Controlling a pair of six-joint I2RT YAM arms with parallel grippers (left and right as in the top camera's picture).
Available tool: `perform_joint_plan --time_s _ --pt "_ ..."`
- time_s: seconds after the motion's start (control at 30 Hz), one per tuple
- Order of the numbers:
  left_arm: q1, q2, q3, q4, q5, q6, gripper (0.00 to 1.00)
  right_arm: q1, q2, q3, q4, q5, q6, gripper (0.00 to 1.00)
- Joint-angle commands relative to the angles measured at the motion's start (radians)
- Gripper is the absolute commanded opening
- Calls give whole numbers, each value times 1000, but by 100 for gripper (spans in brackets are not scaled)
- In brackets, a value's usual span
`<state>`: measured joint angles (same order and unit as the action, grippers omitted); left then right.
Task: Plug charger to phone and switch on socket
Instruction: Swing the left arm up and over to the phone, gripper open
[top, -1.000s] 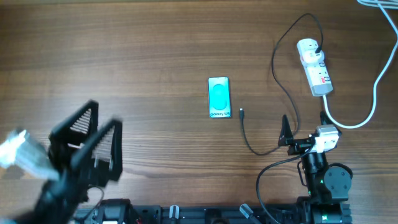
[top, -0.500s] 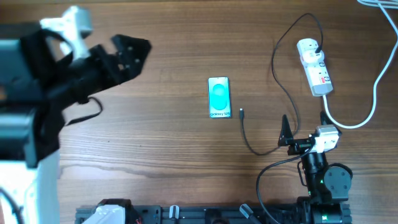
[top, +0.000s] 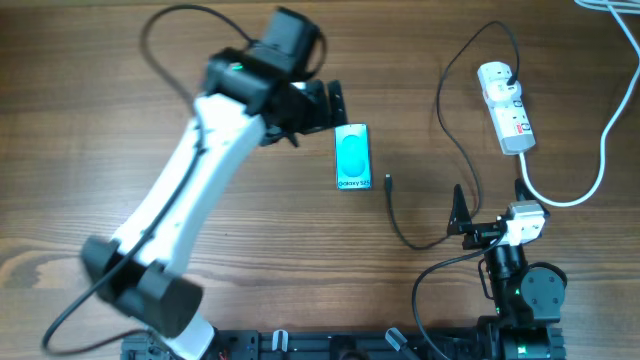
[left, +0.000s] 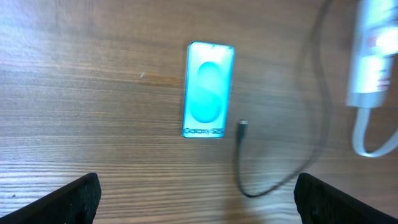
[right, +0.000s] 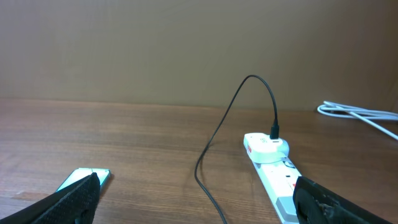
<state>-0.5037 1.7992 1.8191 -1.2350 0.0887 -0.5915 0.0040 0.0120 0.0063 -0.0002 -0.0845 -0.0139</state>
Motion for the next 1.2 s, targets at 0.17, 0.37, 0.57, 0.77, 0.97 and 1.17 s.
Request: perform_joint_plan --time_s 0.17,0.37,0.57,0.77,0.97,1.17 --pt "-35 170 14 119 -111 -72 100 3 -2 -1 2 6 -11 100" --pt "-62 214 13 217 -11 -71 100 3 -2 -1 2 7 -11 100" --pt "-114 283 14 259 -80 -71 100 3 -2 -1 2 6 -11 100" --pt "-155 364 14 286 -136 -89 100 3 -2 -1 2 6 -11 100" --pt "-180 420 14 296 -188 -102 100 3 -2 -1 2 6 -11 100" --pt "-180 453 13 278 -236 -106 100 3 -2 -1 2 7 -11 100"
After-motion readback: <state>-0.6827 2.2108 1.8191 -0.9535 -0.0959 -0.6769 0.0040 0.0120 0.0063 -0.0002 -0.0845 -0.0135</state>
